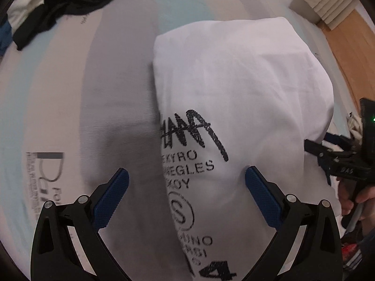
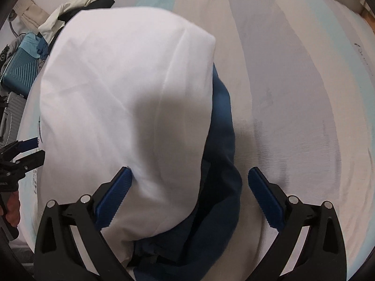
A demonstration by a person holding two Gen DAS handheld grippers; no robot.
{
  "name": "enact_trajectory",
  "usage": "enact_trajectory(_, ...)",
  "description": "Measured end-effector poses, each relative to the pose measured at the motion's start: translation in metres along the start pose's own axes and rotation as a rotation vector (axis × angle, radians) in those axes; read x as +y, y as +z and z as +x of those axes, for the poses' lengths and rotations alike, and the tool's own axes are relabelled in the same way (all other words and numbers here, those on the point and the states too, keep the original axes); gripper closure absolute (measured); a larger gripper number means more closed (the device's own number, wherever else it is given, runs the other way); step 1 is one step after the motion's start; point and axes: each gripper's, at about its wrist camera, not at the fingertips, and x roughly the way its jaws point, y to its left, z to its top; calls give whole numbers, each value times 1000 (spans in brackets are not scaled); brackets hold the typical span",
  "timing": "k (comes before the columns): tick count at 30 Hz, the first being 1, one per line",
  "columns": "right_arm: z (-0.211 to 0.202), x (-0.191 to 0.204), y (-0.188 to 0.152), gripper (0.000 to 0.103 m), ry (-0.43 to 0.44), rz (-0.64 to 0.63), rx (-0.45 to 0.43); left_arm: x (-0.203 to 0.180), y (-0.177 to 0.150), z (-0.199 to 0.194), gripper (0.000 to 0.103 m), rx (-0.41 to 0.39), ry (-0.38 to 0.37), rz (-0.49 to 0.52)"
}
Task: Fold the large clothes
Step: 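Grasp the white hooded bundle with both tools and lift it off the bed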
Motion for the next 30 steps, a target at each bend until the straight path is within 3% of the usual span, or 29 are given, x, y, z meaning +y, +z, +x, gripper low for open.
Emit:
enact_trajectory(9,31,-3,4,8,74,34,46,-1,10,23,5,6,-114,43)
enact_trajectory(22,58,3,10,6,104,15,101,24,33,60,5,77,-208,-31)
enact_trajectory(23,59,5,10,9,100,5,101,23,31,60,5,76,-206,-28)
enact_trajectory(26,56,13,13,34,130,-28,93,16,33,57,6,55,-174,3)
enact_trajectory(28,53,20,13,47,136,-49,91,9,33,52,25,46,-183,31)
enact_trajectory(30,50,25,14,59,128,-61,88,4,35,47,34,46,-180,39)
